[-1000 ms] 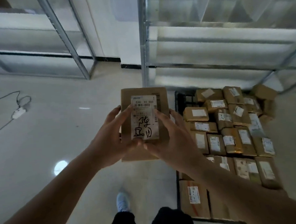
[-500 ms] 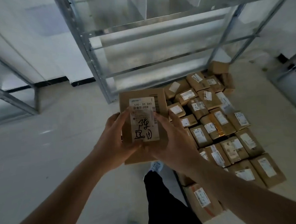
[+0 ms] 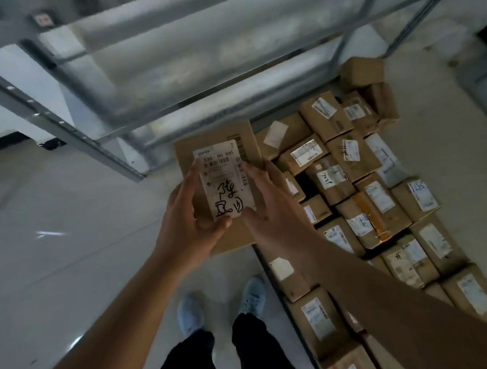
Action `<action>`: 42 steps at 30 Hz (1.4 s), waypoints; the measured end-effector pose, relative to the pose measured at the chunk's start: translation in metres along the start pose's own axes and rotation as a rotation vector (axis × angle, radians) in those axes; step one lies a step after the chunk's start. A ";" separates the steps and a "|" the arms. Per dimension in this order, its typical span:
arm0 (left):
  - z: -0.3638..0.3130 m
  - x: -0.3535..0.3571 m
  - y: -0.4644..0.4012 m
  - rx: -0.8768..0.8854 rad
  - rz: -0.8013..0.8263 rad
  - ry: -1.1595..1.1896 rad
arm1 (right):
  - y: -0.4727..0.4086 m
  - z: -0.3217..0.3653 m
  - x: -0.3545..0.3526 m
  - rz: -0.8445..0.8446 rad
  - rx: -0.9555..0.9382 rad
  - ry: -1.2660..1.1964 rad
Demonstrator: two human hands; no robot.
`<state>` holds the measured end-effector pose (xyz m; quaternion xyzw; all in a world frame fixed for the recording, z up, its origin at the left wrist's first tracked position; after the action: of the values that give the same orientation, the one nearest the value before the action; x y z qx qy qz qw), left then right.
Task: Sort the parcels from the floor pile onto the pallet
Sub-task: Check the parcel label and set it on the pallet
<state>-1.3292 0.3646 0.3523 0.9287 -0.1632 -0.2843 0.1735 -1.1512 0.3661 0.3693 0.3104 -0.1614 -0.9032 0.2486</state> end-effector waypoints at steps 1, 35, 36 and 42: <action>0.013 0.005 -0.025 -0.007 -0.003 0.022 | -0.025 -0.015 0.000 -0.002 -0.002 -0.011; 0.305 0.221 -0.438 -0.195 0.290 0.243 | -0.403 -0.395 0.070 0.061 0.380 0.040; 0.308 0.223 -0.438 -0.201 0.300 0.240 | -0.404 -0.395 0.070 0.062 0.382 0.053; 0.316 0.239 -0.438 -0.240 0.443 0.238 | -0.407 -0.401 0.075 0.079 0.416 0.160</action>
<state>-1.2369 0.5841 -0.1880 0.8701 -0.3060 -0.1455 0.3580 -1.0869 0.6057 -0.1512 0.4191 -0.3359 -0.8125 0.2267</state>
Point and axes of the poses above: each hand's wrist, its own y-axis away from the middle knuckle, its own x-axis out of the palm, z = x × y, the point moved 10 cm from there along -y, towards the middle knuckle, and after that the axes turned 15 degrees about z, right-handed, at the moved point
